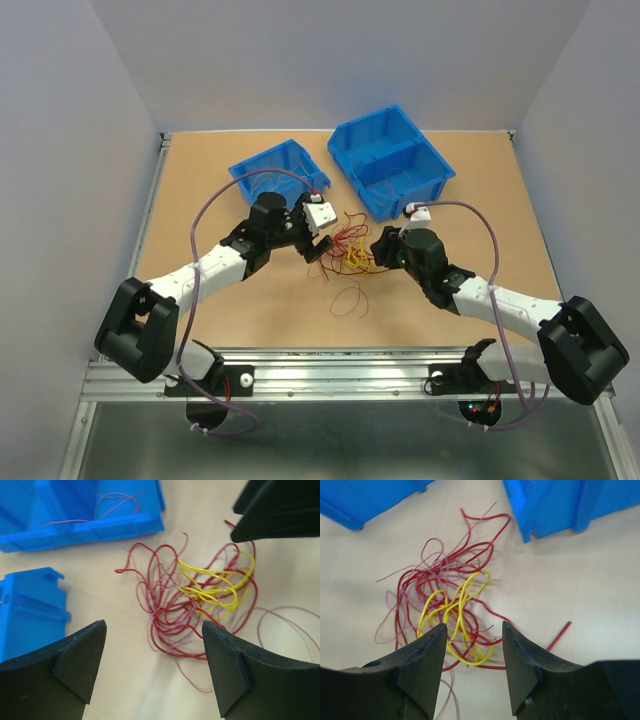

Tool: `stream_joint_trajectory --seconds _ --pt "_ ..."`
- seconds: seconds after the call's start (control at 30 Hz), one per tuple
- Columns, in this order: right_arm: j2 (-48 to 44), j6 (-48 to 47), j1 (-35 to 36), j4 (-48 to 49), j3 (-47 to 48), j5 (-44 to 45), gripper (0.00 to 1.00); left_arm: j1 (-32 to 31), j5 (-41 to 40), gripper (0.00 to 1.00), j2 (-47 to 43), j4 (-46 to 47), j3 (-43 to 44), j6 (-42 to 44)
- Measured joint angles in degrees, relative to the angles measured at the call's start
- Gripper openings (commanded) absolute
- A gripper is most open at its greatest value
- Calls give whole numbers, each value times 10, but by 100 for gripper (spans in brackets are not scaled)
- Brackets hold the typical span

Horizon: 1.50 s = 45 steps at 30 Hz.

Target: Untangle the cables

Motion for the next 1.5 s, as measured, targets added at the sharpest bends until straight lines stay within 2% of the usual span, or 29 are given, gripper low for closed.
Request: stream_joint_trajectory --seconds 0.13,0.37,0.93,1.0,1.07,1.23,1.37,1.5 --pt "4 -12 0 3 1 -60 53 -1 49 87 6 -15 0 37" --pt "35 -33 0 5 22 -127 55 -1 71 86 37 -32 0 63" --pt "88 -54 1 -6 57 -165 57 -1 82 86 37 -37 0 80" --pt "94 -56 2 -9 63 -168 56 -1 82 86 37 -37 0 81" --pt "102 -57 4 -13 70 -172 50 -1 83 86 37 -37 0 82" --pt "118 -61 10 -32 85 -200 49 -1 83 86 37 -37 0 82" --pt "126 -68 16 -52 102 -230 58 -1 83 86 37 -37 0 82" --pt "127 -76 22 -70 113 -252 61 -1 83 86 37 -37 0 82"
